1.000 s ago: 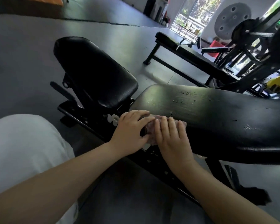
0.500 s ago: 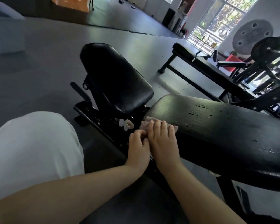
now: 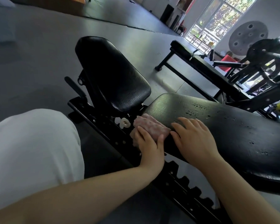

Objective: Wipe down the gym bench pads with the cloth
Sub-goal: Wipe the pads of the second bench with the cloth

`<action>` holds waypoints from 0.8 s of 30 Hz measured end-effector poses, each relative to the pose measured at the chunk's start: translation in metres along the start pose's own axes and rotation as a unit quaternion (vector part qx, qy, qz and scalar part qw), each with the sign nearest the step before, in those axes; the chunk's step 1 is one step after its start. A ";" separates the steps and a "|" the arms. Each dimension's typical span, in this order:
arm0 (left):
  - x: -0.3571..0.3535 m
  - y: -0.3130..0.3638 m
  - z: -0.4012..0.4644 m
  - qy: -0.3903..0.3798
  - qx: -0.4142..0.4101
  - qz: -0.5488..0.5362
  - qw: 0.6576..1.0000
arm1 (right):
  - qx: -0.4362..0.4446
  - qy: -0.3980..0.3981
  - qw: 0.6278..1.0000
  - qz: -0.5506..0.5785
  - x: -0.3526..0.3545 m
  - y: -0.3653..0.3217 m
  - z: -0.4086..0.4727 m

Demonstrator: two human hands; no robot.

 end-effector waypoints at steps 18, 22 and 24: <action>0.025 -0.005 0.081 -0.136 0.002 0.156 0.978 | -0.048 -0.036 0.998 0.023 -0.006 0.000 -0.003; 0.027 -0.010 0.113 -0.194 0.054 0.141 0.969 | -0.046 -0.056 0.997 0.007 -0.005 -0.002 -0.003; 0.022 -0.006 0.127 -0.247 0.051 0.165 0.954 | -0.046 -0.067 0.997 -0.003 -0.004 -0.003 -0.003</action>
Point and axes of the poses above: each hand's wrist, its own z-axis towards the middle knuckle, its own x-axis out of the back of the hand, y = z × x, the point moved 3 cm from there along z, towards the middle knuckle, and after that the axes turned 13 degrees about -x, right-handed, at the moved point
